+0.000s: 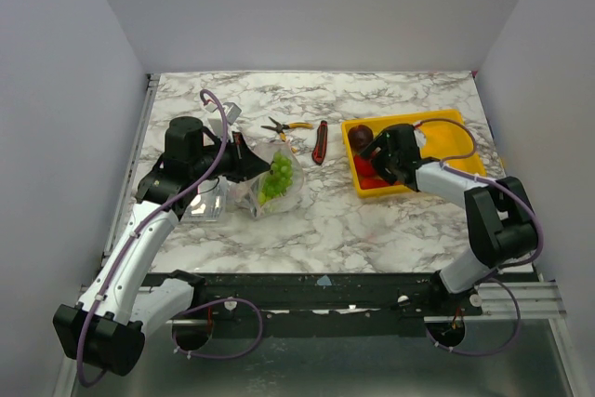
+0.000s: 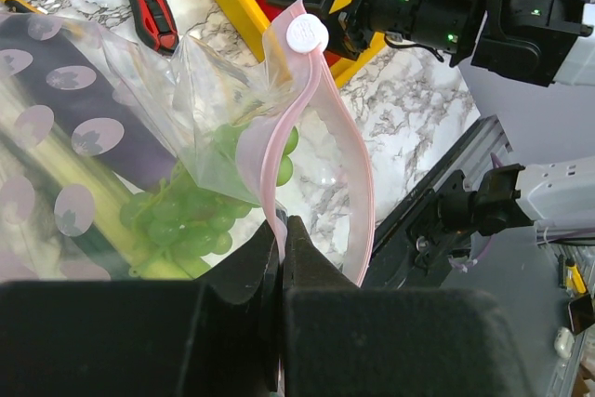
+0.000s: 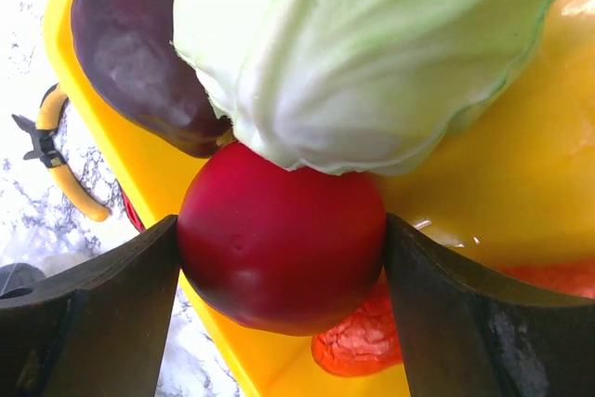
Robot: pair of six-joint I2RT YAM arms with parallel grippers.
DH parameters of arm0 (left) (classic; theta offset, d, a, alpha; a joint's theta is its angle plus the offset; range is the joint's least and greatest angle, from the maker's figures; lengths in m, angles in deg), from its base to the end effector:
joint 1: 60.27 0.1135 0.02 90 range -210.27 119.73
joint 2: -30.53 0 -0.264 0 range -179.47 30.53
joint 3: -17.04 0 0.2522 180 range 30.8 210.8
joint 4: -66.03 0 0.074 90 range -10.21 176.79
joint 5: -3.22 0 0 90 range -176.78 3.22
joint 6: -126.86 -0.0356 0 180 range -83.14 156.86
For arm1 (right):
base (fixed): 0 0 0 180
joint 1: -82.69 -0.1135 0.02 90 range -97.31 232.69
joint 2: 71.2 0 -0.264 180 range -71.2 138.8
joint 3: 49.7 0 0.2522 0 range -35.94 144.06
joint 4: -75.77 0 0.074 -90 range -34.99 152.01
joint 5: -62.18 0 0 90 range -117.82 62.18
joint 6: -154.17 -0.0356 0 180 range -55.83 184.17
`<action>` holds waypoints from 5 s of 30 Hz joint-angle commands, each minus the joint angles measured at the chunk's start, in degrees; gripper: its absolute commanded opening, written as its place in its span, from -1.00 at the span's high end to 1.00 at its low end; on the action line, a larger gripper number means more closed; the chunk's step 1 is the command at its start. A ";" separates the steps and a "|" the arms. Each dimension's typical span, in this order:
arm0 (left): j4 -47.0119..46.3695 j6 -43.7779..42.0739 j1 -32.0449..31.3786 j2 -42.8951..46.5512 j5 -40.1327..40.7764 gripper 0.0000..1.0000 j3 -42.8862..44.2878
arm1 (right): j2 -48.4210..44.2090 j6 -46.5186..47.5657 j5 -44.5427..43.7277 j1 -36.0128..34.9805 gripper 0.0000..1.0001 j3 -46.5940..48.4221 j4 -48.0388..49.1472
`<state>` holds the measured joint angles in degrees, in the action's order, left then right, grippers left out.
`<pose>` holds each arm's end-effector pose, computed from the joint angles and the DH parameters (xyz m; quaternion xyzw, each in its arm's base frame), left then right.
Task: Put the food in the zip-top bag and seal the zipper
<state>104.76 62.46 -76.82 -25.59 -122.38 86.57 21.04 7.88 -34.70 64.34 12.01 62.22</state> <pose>0.1966 -0.0800 0.3471 0.0996 0.8148 -0.4242 0.3824 0.3109 0.0986 0.1731 0.3209 0.8616 0.1921 0.3432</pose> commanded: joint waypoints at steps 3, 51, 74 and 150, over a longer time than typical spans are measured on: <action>-2.20 0.23 0.30 0.11 -1.56 1.00 0.13 | -6.42 1.33 -0.54 0.25 -0.26 -2.08 1.26; -2.07 0.14 0.30 0.48 -0.97 1.00 0.06 | -19.28 39.53 1.54 -39.75 0.31 13.55 2.00; -2.11 0.07 0.30 0.75 -0.99 1.00 0.04 | -15.12 32.65 -1.44 -40.01 -0.91 23.87 -11.93; -1.39 -0.03 0.38 3.16 9.06 1.00 3.73 | -24.48 31.15 -25.38 -36.66 -0.56 29.40 -31.93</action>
<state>108.74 63.68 -76.52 -22.68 -110.11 91.27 4.61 37.32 -45.89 27.12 46.26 36.25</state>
